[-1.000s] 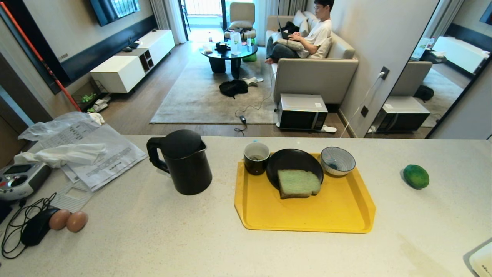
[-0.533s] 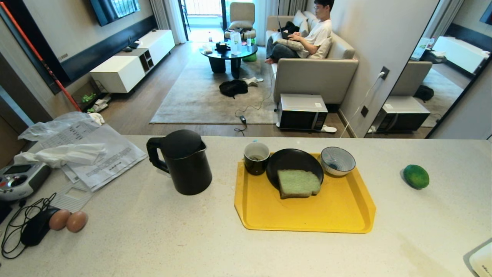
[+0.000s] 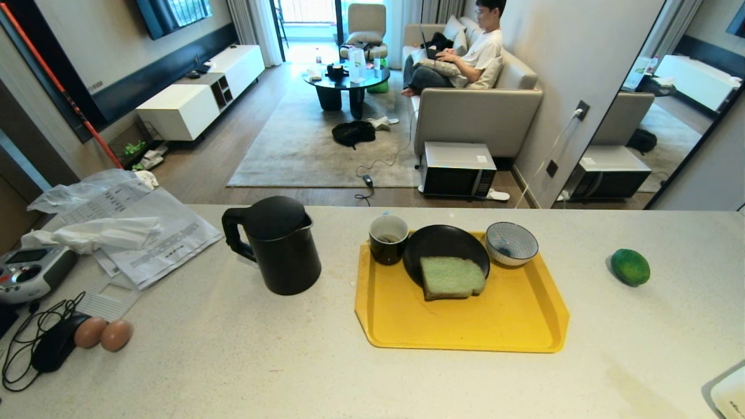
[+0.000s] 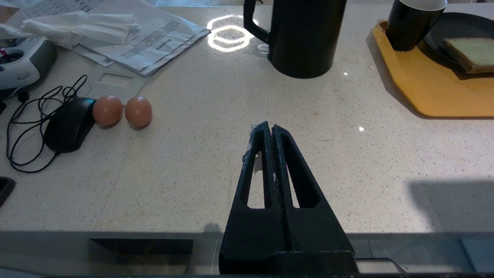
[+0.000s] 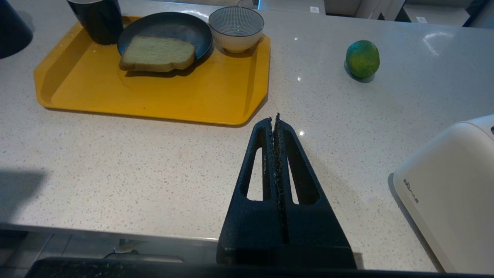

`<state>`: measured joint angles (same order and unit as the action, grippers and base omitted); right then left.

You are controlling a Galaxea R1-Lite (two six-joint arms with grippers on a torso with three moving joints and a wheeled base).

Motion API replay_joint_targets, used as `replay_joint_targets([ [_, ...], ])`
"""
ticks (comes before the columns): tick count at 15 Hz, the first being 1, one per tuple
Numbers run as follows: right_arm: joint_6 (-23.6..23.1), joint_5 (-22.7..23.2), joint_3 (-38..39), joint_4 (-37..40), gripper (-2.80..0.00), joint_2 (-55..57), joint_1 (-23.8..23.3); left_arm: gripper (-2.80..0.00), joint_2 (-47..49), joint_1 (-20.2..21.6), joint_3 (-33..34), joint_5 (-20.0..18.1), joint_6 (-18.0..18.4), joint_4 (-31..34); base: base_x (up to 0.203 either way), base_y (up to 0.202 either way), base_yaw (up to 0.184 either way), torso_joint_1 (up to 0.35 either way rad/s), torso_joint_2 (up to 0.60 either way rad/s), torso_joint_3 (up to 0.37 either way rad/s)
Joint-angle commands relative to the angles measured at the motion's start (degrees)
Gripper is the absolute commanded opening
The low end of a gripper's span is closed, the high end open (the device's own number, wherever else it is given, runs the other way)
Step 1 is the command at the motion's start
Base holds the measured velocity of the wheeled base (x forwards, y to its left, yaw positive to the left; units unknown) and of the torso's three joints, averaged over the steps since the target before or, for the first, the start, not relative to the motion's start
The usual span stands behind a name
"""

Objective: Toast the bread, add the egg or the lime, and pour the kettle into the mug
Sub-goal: Pick up the egg

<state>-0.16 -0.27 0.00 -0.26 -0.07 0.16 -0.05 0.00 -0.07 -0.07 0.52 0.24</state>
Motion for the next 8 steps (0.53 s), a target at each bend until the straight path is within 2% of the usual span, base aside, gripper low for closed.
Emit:
replay_joint_targets([
  [1, 0.0, 0.0, 0.0, 0.0, -2.80, 0.1, 0.0, -2.80, 0.0, 0.0, 0.0, 0.0, 0.1, 0.0, 0.000, 0.000, 0.000, 0.000, 0.00, 0.000],
  [6, 0.1, 0.1, 0.0, 0.0, -2.80, 0.1, 0.0, -2.80, 0.0, 0.0, 0.0, 0.0, 0.1, 0.0, 0.000, 0.000, 0.000, 0.000, 0.00, 0.000],
  [8, 0.1, 0.1, 0.0, 0.0, -2.80, 0.1, 0.0, -2.80, 0.0, 0.0, 0.0, 0.0, 0.0, 0.0, -0.002, 0.006, -0.094, 0.010, 0.00, 0.005],
])
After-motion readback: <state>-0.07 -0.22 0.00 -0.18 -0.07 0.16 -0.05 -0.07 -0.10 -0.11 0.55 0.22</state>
